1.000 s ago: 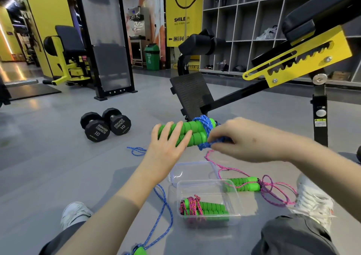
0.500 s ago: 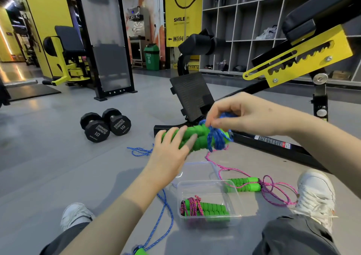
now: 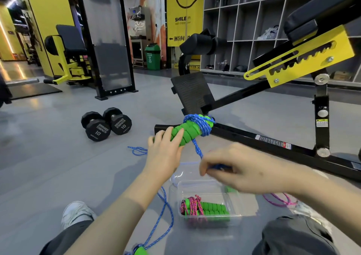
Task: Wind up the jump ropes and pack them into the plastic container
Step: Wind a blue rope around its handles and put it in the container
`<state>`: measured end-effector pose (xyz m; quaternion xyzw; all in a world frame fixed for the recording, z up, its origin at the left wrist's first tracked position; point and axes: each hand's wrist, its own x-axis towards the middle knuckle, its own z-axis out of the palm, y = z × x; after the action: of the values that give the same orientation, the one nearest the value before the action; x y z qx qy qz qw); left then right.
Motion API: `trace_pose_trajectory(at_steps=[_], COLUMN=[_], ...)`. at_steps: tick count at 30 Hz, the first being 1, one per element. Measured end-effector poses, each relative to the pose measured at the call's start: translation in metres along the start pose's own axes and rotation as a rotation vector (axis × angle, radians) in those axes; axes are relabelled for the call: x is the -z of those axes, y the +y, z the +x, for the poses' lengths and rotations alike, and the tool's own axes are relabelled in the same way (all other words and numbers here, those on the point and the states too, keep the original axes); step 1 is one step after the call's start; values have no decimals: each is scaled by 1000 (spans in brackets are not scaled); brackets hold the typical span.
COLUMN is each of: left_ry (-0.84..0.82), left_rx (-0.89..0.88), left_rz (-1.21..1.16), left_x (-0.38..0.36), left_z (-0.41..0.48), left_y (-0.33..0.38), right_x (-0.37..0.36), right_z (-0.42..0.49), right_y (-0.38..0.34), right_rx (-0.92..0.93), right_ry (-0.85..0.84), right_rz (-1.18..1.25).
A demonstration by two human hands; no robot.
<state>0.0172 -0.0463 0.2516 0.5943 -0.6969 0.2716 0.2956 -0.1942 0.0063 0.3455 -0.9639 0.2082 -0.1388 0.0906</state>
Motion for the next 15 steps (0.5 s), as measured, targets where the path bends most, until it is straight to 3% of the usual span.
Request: trace_pose_trajectory(at_steps=[4, 10, 15], left_ry=[2, -53, 60], left_rx=[-133, -121, -306], left_rz=[154, 150, 195], left_x=[1, -1, 5], left_z=[1, 3, 5], left_y=[-14, -2, -11], right_x=[34, 23, 36], right_z=[-6, -6, -10], right_y=[9, 0, 10], right_rx=[-35, 78, -19], right_ry=[132, 60, 181], right_rz=[15, -103, 66])
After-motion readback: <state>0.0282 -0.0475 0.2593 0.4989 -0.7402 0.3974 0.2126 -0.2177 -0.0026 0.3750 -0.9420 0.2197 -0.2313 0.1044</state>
